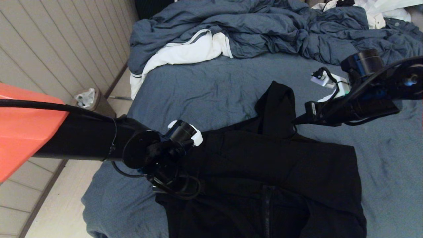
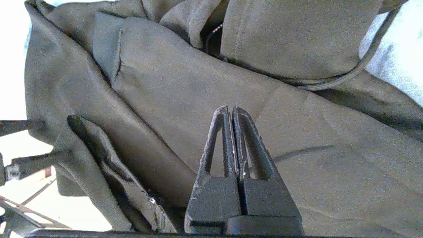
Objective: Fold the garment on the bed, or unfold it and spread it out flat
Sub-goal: Unfold the black sweatshirt
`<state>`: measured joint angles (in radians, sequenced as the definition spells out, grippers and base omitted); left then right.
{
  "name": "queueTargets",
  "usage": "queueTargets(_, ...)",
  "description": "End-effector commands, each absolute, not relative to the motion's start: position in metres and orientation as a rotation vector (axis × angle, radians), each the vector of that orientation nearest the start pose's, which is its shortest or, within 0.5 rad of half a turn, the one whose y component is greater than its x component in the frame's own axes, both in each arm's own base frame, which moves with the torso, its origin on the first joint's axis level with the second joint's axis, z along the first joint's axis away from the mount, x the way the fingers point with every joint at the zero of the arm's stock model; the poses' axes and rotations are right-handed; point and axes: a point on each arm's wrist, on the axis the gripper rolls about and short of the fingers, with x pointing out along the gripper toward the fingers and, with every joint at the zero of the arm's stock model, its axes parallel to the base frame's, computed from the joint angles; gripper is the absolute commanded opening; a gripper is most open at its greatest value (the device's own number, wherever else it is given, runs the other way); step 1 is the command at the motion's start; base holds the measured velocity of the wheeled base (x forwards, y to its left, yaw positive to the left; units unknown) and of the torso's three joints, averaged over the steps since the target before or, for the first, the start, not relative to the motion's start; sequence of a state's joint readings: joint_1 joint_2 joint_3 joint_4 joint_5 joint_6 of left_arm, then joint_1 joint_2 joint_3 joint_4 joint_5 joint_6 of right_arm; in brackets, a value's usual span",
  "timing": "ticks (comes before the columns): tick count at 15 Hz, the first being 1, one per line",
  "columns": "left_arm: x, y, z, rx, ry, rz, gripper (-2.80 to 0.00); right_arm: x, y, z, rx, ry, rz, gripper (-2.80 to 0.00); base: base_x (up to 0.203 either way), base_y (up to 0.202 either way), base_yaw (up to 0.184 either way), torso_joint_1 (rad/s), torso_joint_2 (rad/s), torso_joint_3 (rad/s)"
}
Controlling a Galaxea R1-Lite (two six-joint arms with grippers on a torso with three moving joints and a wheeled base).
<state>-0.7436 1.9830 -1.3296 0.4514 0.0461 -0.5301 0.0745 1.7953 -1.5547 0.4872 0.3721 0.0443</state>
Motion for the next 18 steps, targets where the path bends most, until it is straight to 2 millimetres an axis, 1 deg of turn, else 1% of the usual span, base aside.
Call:
queueTargets(1, 0.257, -0.237, 0.14, -0.044, 1.149, -0.291, 0.0, 0.329, 0.033, 0.256, 0.152, 0.74, 0.413, -2.8, 0.0, 0.0, 0.0, 0.0, 0.0, 0.0)
queueTargets(4, 0.253, -0.24, 0.141, -0.059, 1.156, -0.279, 0.0, 0.329, 0.032, 0.258, 0.151, 0.734, 0.411, -2.8, 0.0, 0.0, 0.0, 0.0, 0.0, 0.0)
queueTargets(5, 0.253, -0.24, 0.147, -0.069, 1.145, -0.274, 0.0, 0.328, 0.032, 0.258, 0.146, 0.732, 0.412, -2.8, 0.0, 0.0, 0.0, 0.0, 0.0, 0.0)
queueTargets(7, 0.251, -0.237, 0.158, -0.047, 1.151, -0.205, 0.0, 0.328, 0.031, 0.259, 0.144, 0.729, 0.412, -2.8, 0.0, 0.0, 0.0, 0.0, 0.0, 0.0)
queueTargets(10, 0.24, -0.244, 0.16, -0.027, 1.158, -0.14, 0.0, 0.327, 0.031, 0.259, 0.144, 0.729, 0.414, -2.8, 0.0, 0.0, 0.0, 0.0, 0.0, 0.0)
queueTargets(15, 0.232, -0.249, 0.179, -0.061, 1.177, -0.128, 0.0, 0.327, 0.031, 0.26, 0.142, 0.725, 0.415, -2.8, 0.0, 0.0, 0.0, 0.0, 0.0, 0.0)
queueTargets(18, 0.231, -0.249, 0.19, -0.082, 1.189, -0.102, 0.0, 0.326, 0.031, 0.261, 0.142, 0.721, 0.415, -2.8, 0.0, 0.0, 0.0, 0.0, 0.0, 0.0)
